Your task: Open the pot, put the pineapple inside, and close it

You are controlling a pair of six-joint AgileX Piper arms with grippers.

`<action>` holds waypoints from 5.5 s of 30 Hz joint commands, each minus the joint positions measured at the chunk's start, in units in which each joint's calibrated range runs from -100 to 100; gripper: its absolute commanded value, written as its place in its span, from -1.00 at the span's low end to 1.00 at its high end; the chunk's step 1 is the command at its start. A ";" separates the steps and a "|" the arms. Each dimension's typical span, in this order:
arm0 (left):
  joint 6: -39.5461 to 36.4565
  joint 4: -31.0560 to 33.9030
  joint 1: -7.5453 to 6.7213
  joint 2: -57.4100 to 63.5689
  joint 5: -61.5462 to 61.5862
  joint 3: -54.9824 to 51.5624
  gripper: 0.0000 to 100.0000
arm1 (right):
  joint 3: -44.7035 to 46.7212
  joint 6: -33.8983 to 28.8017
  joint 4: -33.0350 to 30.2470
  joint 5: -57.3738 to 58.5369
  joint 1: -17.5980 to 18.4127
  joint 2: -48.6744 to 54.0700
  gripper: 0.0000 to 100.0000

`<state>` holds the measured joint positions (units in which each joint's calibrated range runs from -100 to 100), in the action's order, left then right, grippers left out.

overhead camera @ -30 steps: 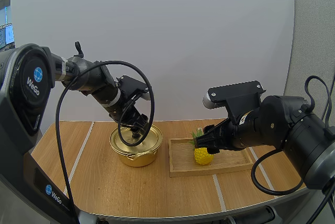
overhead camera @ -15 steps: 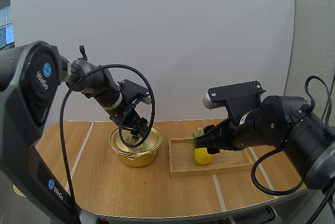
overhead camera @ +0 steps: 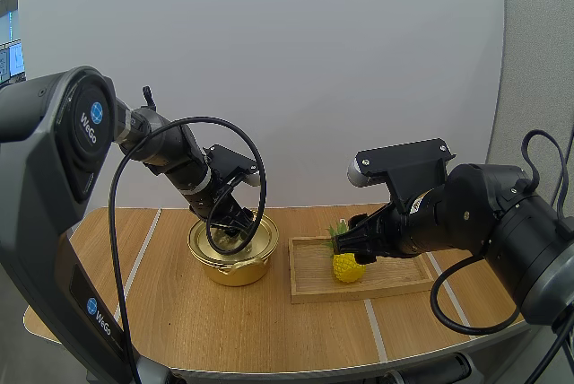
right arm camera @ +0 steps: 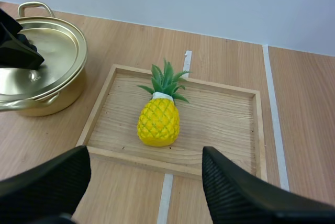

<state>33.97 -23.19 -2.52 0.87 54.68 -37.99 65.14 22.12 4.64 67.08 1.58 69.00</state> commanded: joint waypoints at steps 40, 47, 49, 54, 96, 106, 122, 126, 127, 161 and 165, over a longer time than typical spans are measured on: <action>-21.67 11.73 -0.15 33.77 -0.66 49.06 -1.00 | -0.60 0.22 0.42 -1.10 -0.16 0.13 1.00; -26.73 21.27 -0.15 33.35 -7.87 56.14 -1.00 | -0.60 0.22 1.83 -2.62 -0.16 0.13 1.00; -26.73 21.71 -0.15 33.35 -9.97 56.86 -1.00 | -0.60 0.22 2.34 -3.14 -0.16 -0.21 1.00; -26.73 21.74 -0.15 33.35 -20.10 56.83 -1.00 | -1.96 0.22 2.34 -3.04 -0.16 -4.43 1.00; -26.73 21.74 -0.15 33.35 -21.46 56.83 -1.00 | -19.03 0.52 4.56 -6.43 -0.16 -49.81 1.00; -26.73 21.74 -0.15 33.35 -21.46 56.83 -1.00 | -19.03 0.52 3.24 -9.55 -0.16 -55.25 1.00; -26.73 21.74 -0.15 33.35 -21.46 56.83 -1.00 | -19.03 0.52 3.19 -13.78 -0.16 -62.23 1.00; -26.73 21.74 -0.15 33.35 -21.46 56.83 -1.00 | -19.03 0.52 2.52 -14.69 -0.16 -62.75 1.00; -26.73 21.74 -0.15 33.35 -21.46 56.83 -1.00 | -19.03 0.52 2.25 -14.91 -0.16 -62.74 1.00; -26.73 21.74 -0.15 33.35 -21.46 56.83 -1.00 | -35.14 1.21 3.95 0.59 11.46 -45.55 -1.00; -26.73 21.74 -0.15 33.35 -21.46 56.83 -1.00 | -37.11 1.21 3.95 0.50 15.09 -45.92 -1.00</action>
<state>7.83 -1.59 -2.52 34.23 35.14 18.25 29.25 23.10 8.26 67.02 15.08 22.58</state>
